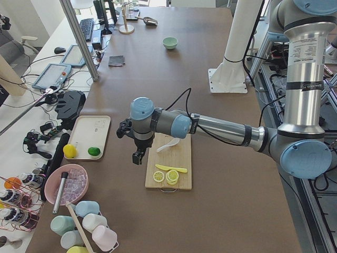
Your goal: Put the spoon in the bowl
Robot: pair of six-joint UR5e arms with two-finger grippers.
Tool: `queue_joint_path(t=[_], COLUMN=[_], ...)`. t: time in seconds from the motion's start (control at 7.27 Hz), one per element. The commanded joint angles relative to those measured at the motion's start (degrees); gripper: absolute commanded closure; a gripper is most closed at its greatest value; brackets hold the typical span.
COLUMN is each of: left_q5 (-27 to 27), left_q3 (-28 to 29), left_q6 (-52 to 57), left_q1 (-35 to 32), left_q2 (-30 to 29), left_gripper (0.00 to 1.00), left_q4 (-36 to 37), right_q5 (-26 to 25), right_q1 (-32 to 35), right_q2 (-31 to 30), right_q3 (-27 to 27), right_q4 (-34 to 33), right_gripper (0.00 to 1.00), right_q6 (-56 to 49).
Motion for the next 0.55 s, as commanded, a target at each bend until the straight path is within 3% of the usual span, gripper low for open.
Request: queue_joint_path(t=[0.0, 0.41], left_q5=[-0.08, 0.26], left_q3=[-0.83, 0.13], left_q6=[0.0, -0.17], left_q1=[0.0, 0.0], left_q2=[0.68, 0.07], left_gripper=[0.02, 0.02], left_q4=[0.01, -0.33], right_q5=[-0.32, -0.24], right_q1=[-0.04, -0.04], right_q2=[0.1, 0.02], right_q3=[-0.11, -0.02], right_q4=[0.0, 0.0], right_gripper=[0.0, 0.0], right_q6=[-0.01, -0.01])
